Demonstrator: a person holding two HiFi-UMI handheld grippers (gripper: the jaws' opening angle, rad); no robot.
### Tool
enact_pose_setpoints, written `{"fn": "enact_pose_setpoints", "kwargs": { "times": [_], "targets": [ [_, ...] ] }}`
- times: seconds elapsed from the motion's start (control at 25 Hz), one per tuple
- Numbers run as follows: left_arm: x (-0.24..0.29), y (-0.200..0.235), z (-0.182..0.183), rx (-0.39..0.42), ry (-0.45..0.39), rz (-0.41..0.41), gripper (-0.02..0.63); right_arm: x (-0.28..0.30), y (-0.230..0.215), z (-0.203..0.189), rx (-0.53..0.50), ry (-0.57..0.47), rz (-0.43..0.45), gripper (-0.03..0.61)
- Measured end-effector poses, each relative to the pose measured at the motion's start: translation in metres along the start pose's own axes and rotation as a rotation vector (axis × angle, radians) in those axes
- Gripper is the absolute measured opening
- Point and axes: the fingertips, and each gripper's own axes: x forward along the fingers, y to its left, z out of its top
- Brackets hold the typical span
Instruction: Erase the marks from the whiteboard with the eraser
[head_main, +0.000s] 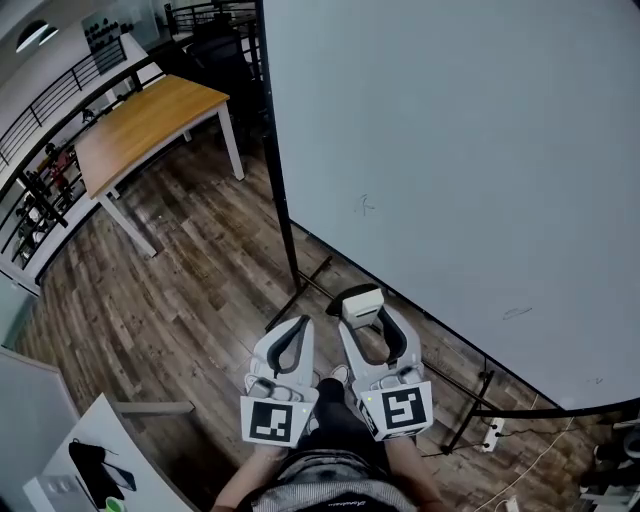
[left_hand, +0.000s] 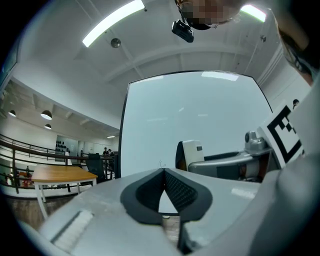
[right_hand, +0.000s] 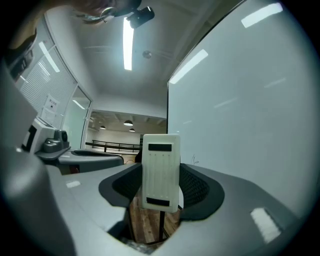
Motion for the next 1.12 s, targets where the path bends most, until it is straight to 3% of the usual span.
{"fn": "enact_pose_setpoints", "kwargs": {
  "times": [0.32,0.76,0.92,1.12],
  "targets": [
    [0.114,0.028,0.026,0.064,-0.037,-0.052,-0.002,0.085,-0.071,0.019,0.015,-0.064,-0.037,0.238],
    [0.18,0.028,0.017,0.135,0.01,-0.062,-0.002,0.106,-0.122,0.006,0.072,-0.045,-0.07,0.238],
    [0.202,0.024,0.027,0.168,-0.004,-0.133,-0.002,0.102,-0.14,0.007,0.068,-0.029,-0.143,0.238],
    [0.217,0.025,0.022,0.143,-0.039,-0.243,-0.002,0.102,-0.138,0.006,0.04,-0.015,-0.227,0.238]
  ]
}}
